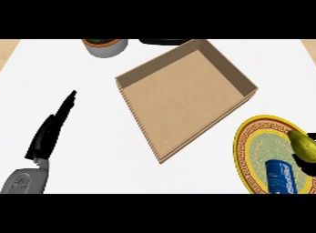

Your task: Pick the pear from the plate and place it in the cardboard box

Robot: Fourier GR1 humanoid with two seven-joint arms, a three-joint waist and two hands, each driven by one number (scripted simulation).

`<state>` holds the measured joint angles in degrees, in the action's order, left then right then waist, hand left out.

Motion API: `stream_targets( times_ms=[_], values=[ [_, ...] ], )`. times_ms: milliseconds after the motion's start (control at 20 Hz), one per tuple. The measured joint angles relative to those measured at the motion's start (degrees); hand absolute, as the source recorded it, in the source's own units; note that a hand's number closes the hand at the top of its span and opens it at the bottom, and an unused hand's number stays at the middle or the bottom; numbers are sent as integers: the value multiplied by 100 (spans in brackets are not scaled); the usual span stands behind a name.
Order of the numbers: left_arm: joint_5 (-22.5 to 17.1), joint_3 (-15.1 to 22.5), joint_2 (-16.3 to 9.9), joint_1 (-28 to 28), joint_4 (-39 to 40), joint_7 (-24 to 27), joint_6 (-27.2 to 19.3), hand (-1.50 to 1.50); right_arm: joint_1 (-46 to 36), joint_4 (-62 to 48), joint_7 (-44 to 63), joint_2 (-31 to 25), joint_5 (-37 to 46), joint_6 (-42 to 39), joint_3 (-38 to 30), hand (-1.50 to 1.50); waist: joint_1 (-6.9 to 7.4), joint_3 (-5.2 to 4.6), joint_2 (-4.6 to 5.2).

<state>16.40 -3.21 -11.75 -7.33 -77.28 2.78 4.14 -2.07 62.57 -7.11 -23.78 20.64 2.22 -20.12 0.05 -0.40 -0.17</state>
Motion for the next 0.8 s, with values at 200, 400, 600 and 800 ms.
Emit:
stream_targets(
  times_ms=[200, 400, 600, 800],
  values=[
    [67, 192, 63, -196, -28, 2, 86, 0, -605, 198, 1062, 251, 963, 674, 600, 150, 433, -73, 98],
    [121, 389, 119, -363, -61, 44, 195, 0, -1014, 243, 1916, 229, 1810, 786, 1052, 150, 874, -165, 204],
    [169, 557, 177, -500, -54, 38, 291, 0, -1512, 349, 2965, 314, 2563, 757, 1425, 150, 1161, -184, 222],
    [211, 693, 241, -600, -26, 22, 356, 0, -1930, 325, 4159, 340, 3398, 582, 1712, 150, 1263, -132, 219]
  ],
)
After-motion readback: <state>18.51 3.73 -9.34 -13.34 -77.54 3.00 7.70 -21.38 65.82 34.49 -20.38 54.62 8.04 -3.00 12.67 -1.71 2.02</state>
